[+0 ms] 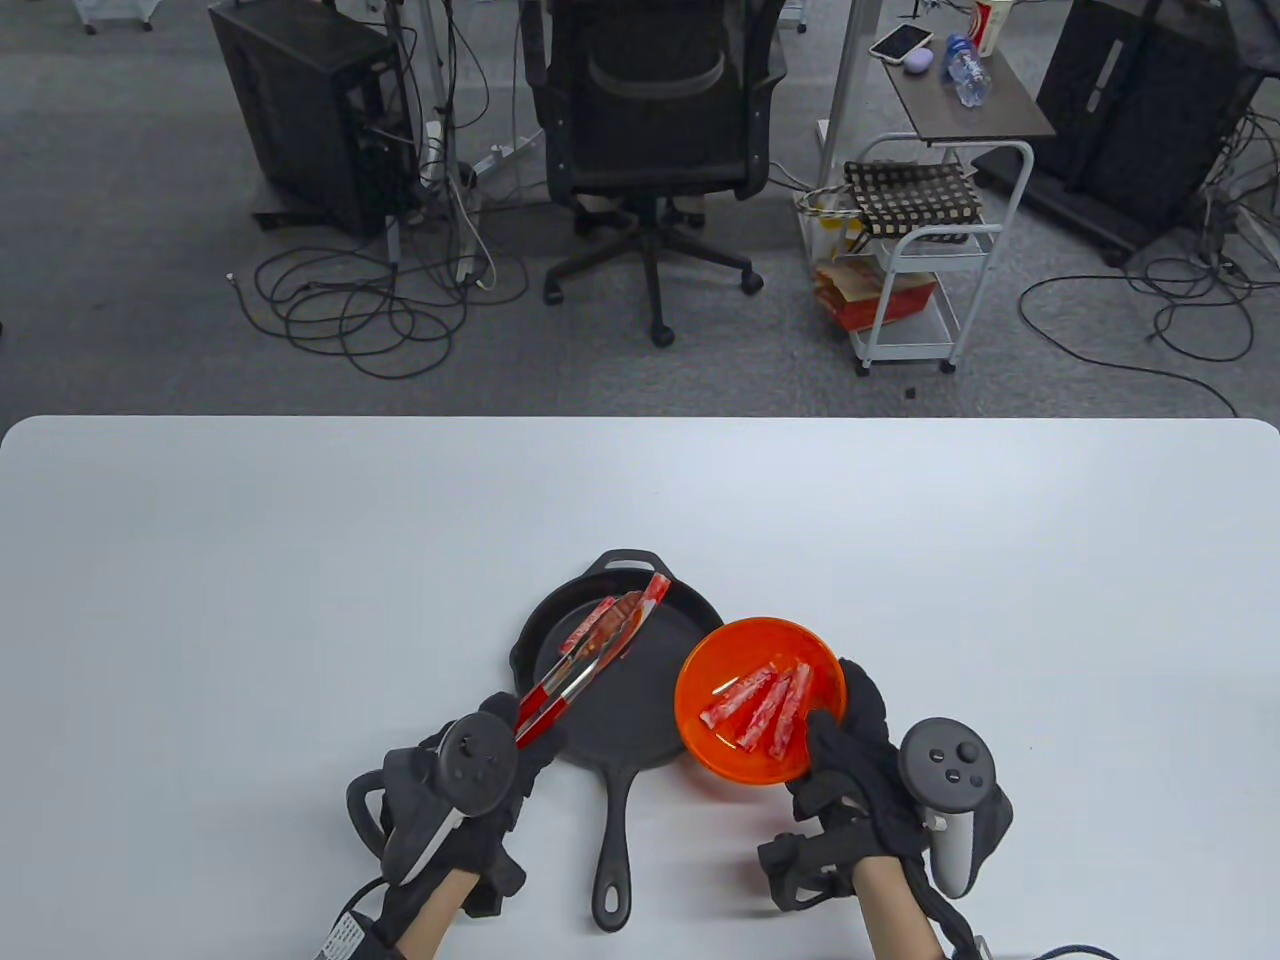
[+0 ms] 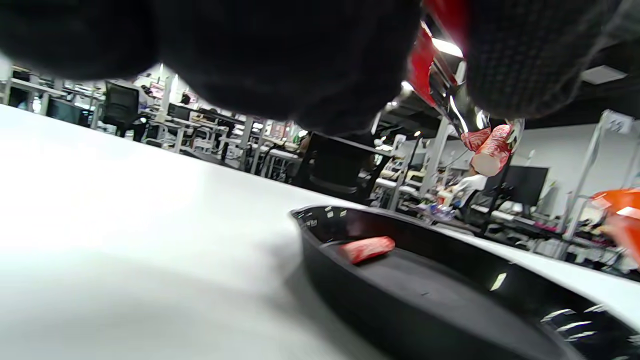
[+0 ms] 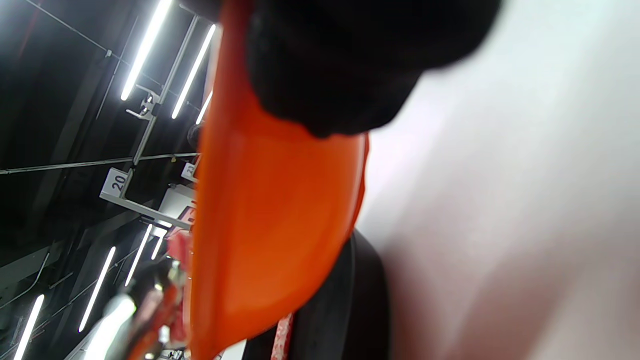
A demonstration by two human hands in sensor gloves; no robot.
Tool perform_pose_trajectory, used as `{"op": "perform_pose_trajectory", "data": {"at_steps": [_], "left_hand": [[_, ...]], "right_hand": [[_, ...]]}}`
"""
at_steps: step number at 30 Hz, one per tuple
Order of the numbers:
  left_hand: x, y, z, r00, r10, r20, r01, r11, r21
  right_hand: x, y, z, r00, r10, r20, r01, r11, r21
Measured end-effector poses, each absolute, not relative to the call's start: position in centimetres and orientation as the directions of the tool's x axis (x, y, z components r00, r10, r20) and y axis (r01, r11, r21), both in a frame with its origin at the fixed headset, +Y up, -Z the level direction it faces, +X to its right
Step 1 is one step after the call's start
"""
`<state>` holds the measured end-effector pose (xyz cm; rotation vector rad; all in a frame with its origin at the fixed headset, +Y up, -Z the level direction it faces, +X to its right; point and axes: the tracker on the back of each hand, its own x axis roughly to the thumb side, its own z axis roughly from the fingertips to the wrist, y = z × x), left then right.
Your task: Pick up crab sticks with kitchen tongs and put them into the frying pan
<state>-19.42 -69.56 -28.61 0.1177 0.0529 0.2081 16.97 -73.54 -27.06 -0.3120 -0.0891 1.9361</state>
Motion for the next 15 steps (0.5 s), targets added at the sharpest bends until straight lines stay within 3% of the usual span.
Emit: {"op": "perform_pose_trajectory", "data": {"at_steps": [15], "left_hand": [[-20.1,-73.0,-31.4,0.993,0.0,-0.119,-0.003,1.0,-0.02]], "right_hand": [[16.8,-73.6,-27.0,-0.357,0.916,-0.183,-0.897,-0.391,-0.208]]}}
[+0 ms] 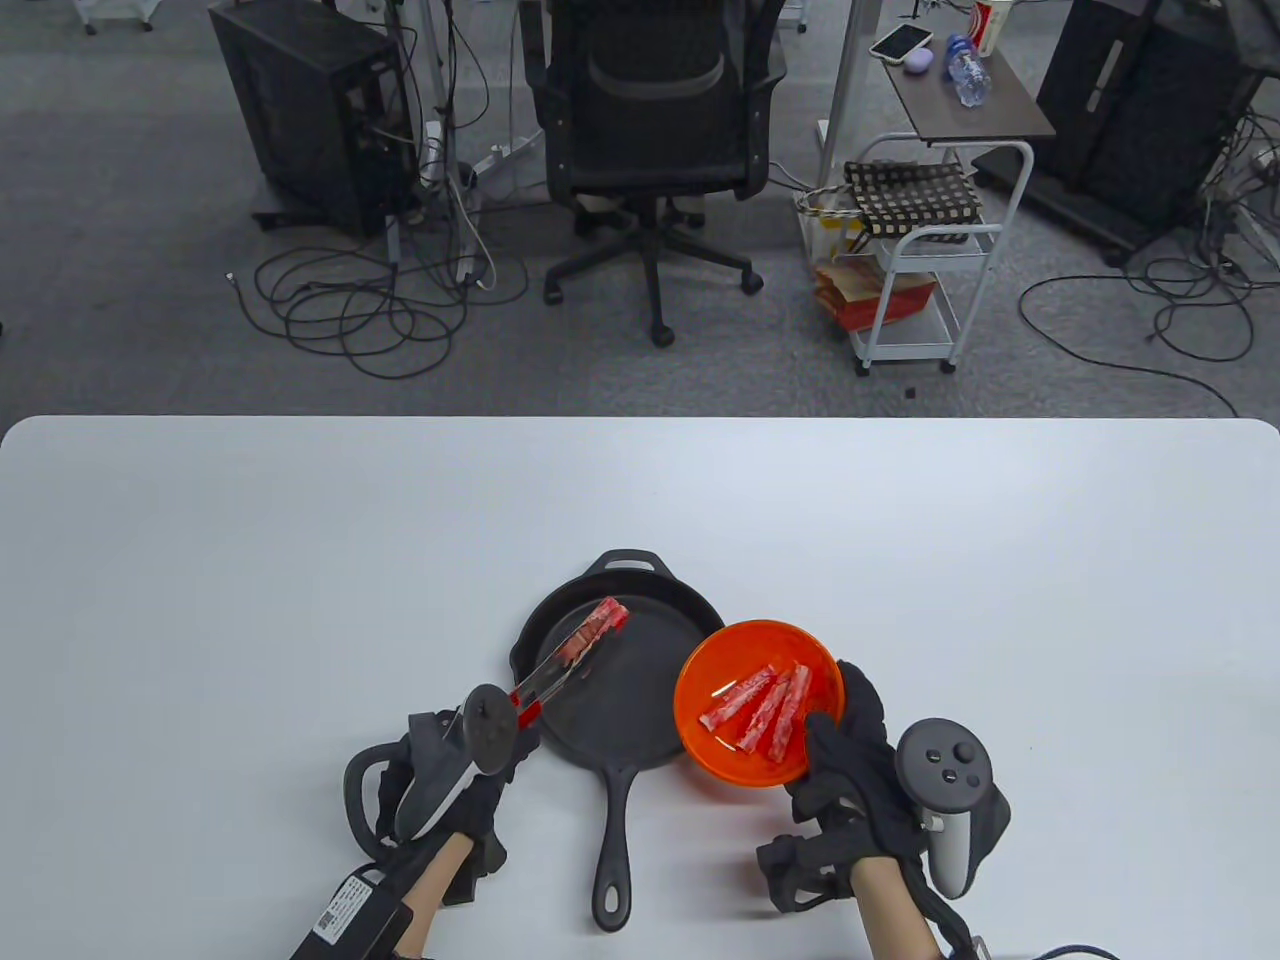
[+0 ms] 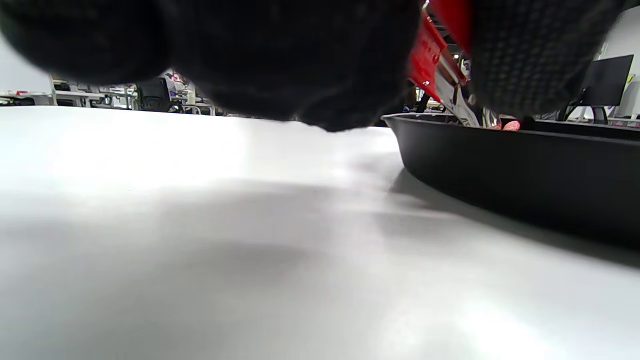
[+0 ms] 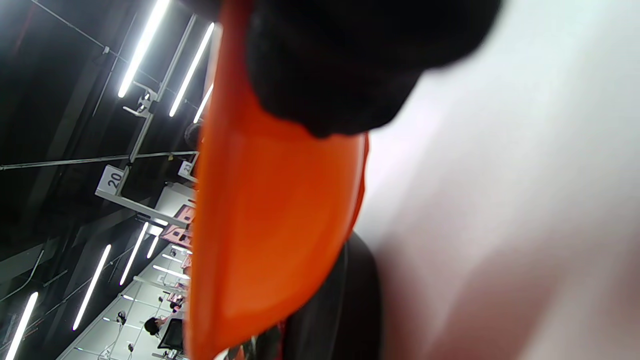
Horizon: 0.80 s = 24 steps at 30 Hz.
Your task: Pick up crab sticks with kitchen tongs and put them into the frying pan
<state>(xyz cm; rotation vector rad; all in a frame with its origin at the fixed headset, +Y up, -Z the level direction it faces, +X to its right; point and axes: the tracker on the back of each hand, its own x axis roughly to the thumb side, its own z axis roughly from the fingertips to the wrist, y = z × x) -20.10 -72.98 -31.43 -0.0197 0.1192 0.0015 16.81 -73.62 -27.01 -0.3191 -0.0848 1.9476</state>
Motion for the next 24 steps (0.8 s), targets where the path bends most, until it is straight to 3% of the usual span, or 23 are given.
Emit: {"op": "perform_pose_trajectory", "data": {"at_steps": [24], "left_hand": [[-19.9,-72.83,-31.35,0.992,-0.011,-0.123,0.008,1.0,-0.026]], "right_hand": [[16.77,-73.62,-27.04,-0.352,0.918,-0.181,-0.901,-0.385,-0.201]]}}
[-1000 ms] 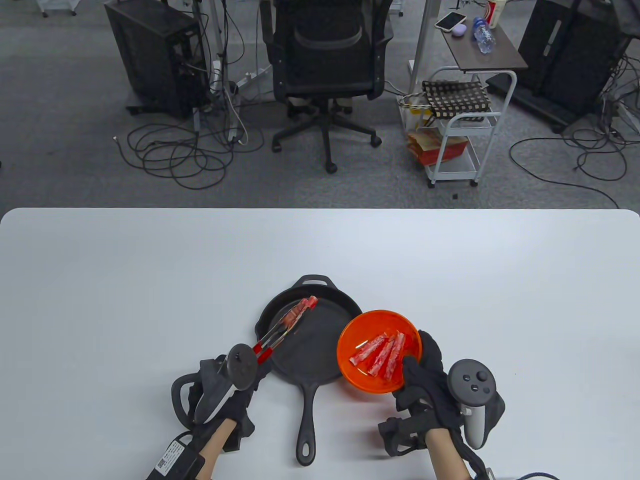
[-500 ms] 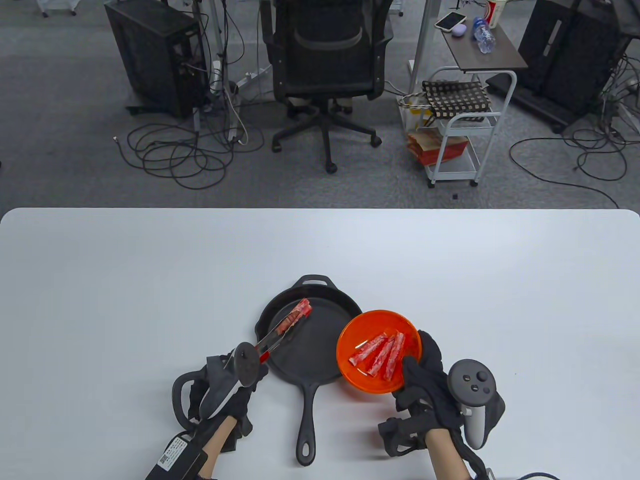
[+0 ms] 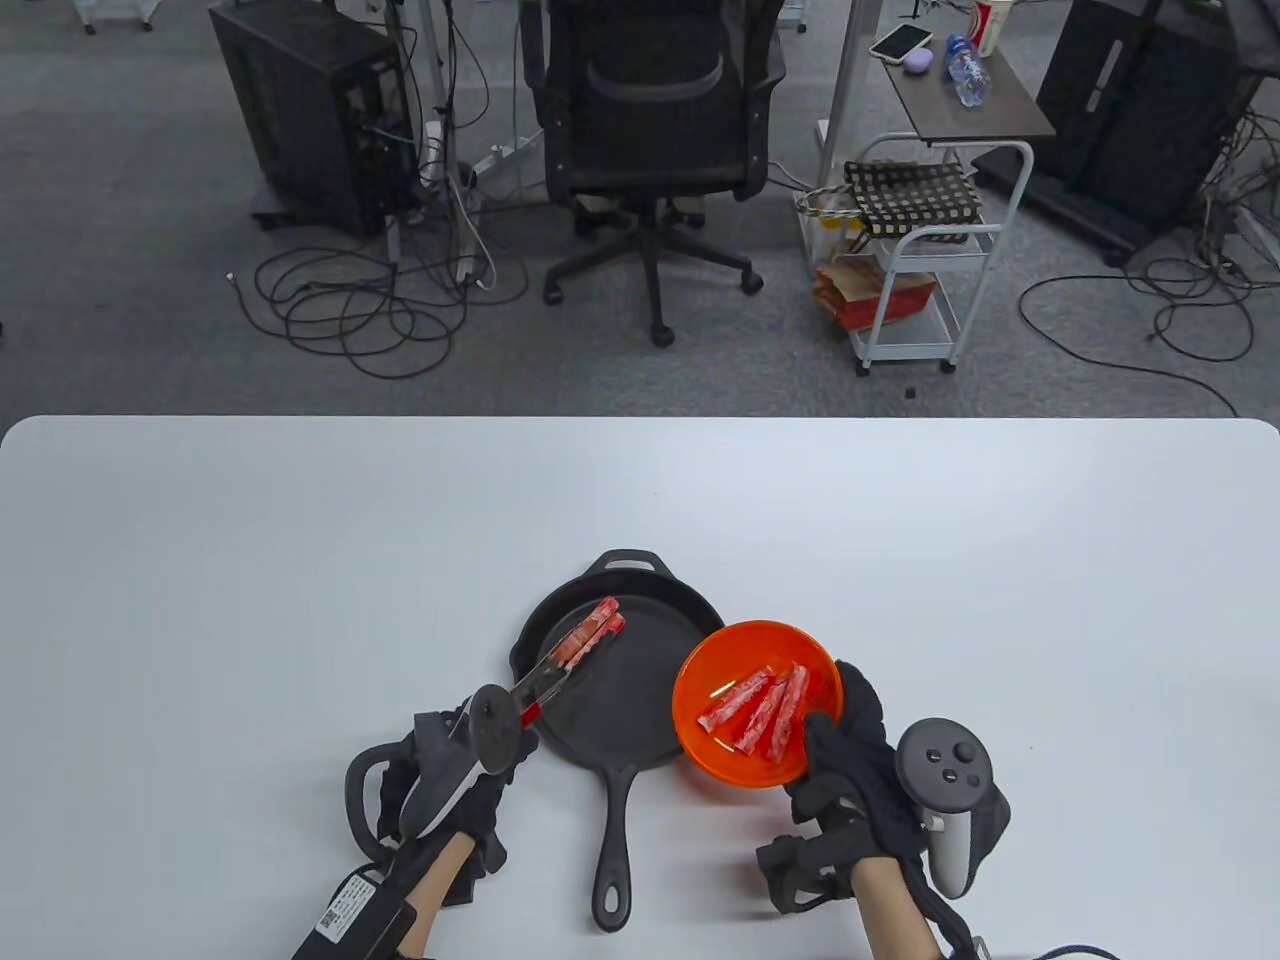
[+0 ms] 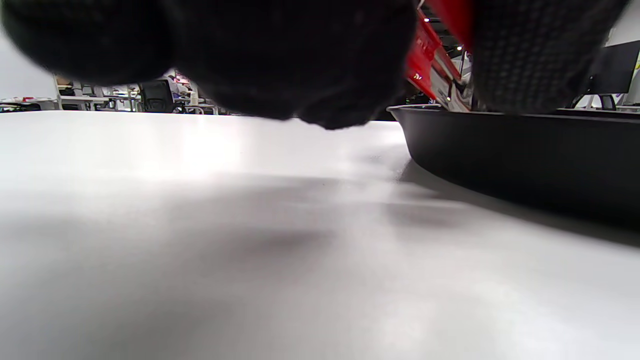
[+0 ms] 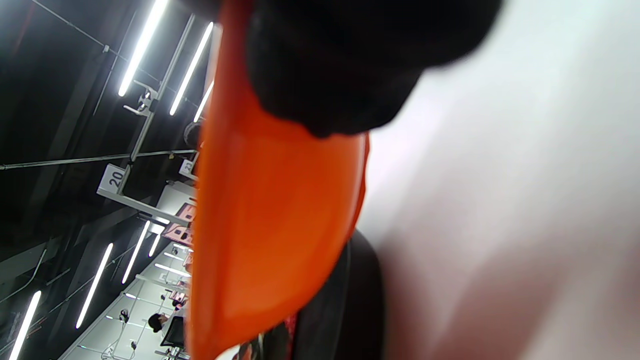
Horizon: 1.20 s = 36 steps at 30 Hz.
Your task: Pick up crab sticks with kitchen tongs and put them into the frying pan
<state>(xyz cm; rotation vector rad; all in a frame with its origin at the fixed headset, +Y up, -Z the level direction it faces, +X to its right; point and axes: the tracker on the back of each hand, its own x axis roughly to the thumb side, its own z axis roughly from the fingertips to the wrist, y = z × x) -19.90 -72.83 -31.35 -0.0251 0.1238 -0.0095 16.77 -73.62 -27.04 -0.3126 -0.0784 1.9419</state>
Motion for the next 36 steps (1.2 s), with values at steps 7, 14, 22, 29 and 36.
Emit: {"op": "perform_pose_trajectory", "data": {"at_steps": [7,14,22,29,36], "left_hand": [[-19.8,-71.4,-30.4,0.994,0.064,-0.091,-0.059,0.997,0.058],[-17.7,-68.5,-27.6,0.99,0.139,0.037,-0.144,0.972,0.185],[-14.1,-68.3,-25.5,0.981,0.077,0.178,-0.109,0.977,0.181],[-12.6,-69.1,-24.9,0.98,0.021,0.2,-0.056,0.984,0.172],[-11.8,-69.3,-24.6,0.978,-0.018,0.208,-0.017,0.986,0.167]], "right_hand": [[16.8,-73.6,-27.0,-0.352,0.918,-0.181,-0.901,-0.385,-0.201],[16.8,-73.6,-27.0,-0.352,0.918,-0.181,-0.901,-0.385,-0.201],[16.8,-73.6,-27.0,-0.361,0.915,-0.182,-0.897,-0.394,-0.2],[16.7,-73.6,-27.0,-0.369,0.912,-0.178,-0.895,-0.4,-0.196],[16.5,-73.5,-27.0,-0.378,0.91,-0.169,-0.893,-0.407,-0.194]]}}
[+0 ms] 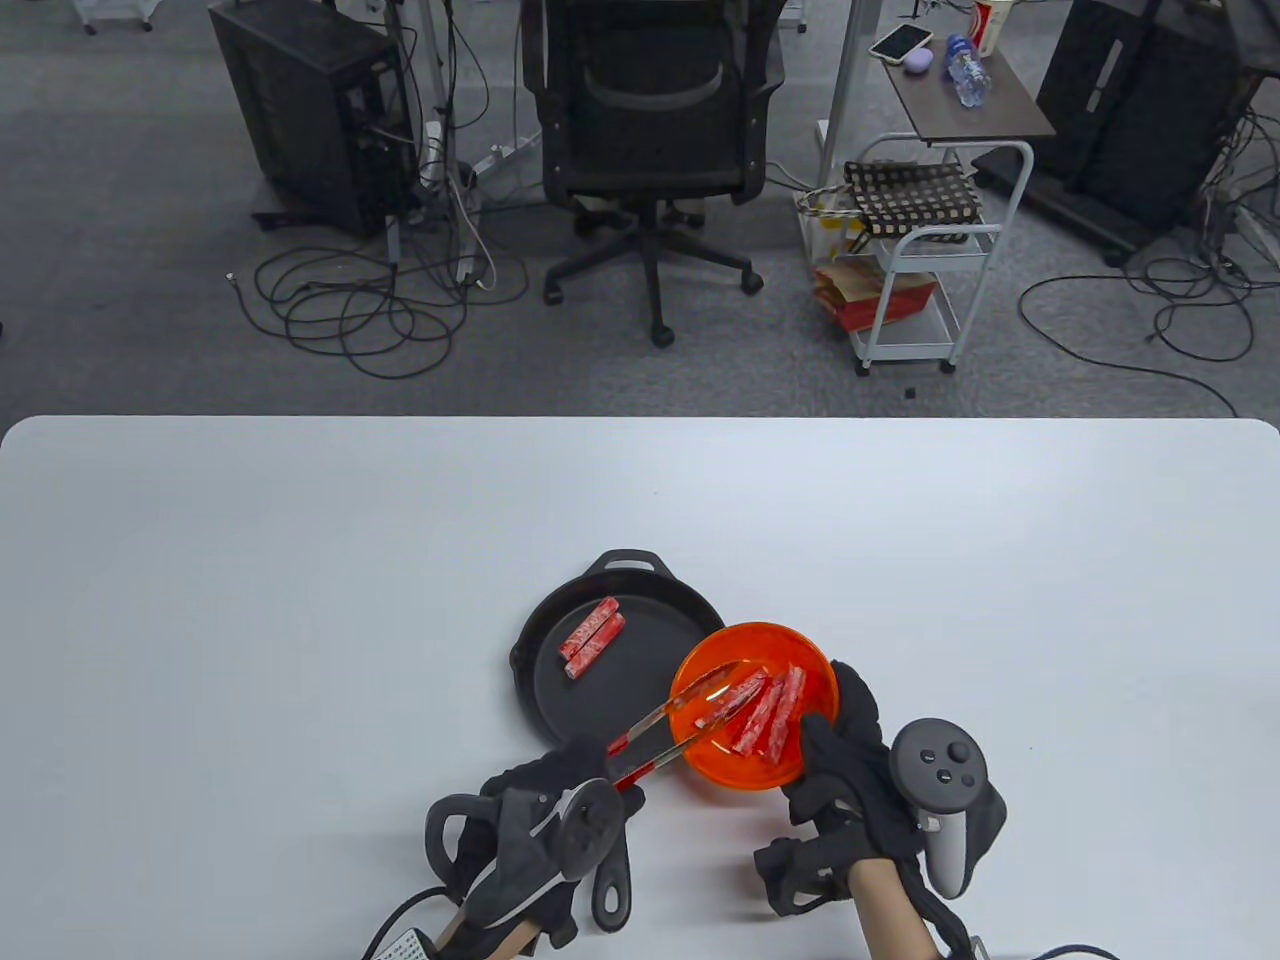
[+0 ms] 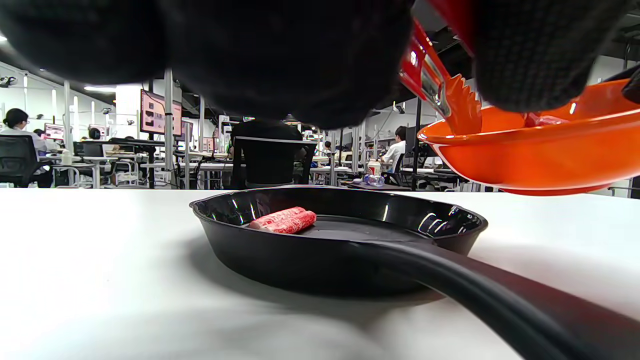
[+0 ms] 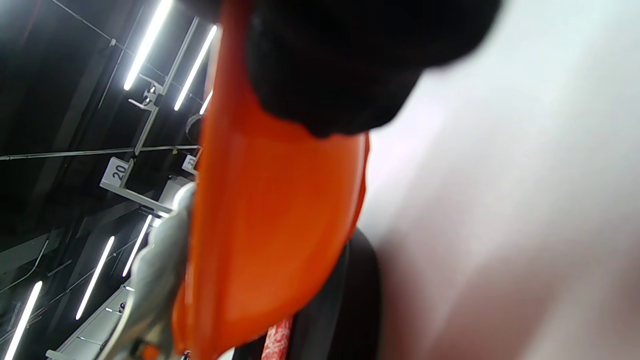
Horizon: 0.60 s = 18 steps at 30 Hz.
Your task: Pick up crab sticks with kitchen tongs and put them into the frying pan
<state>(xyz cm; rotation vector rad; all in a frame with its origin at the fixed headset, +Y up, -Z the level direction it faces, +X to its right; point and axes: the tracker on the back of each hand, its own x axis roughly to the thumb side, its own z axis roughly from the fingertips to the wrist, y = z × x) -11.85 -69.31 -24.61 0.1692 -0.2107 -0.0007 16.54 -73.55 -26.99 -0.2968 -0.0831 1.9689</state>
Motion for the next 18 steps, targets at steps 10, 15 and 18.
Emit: {"op": "perform_pose_trajectory", "data": {"at_steps": [10,15,18], "left_hand": [[-11.31,-69.35,-24.42,0.976,-0.074,0.204,0.042,0.987,0.157],[-11.27,-69.36,-24.42,0.976,-0.076,0.204,0.045,0.987,0.153],[-11.3,-69.39,-24.46,0.976,-0.071,0.204,0.04,0.987,0.154]], "right_hand": [[16.21,-73.46,-26.93,-0.413,0.898,-0.151,-0.879,-0.437,-0.192],[16.1,-73.44,-26.91,-0.43,0.891,-0.146,-0.871,-0.451,-0.193],[16.07,-73.42,-26.91,-0.428,0.892,-0.145,-0.872,-0.45,-0.193]]}}
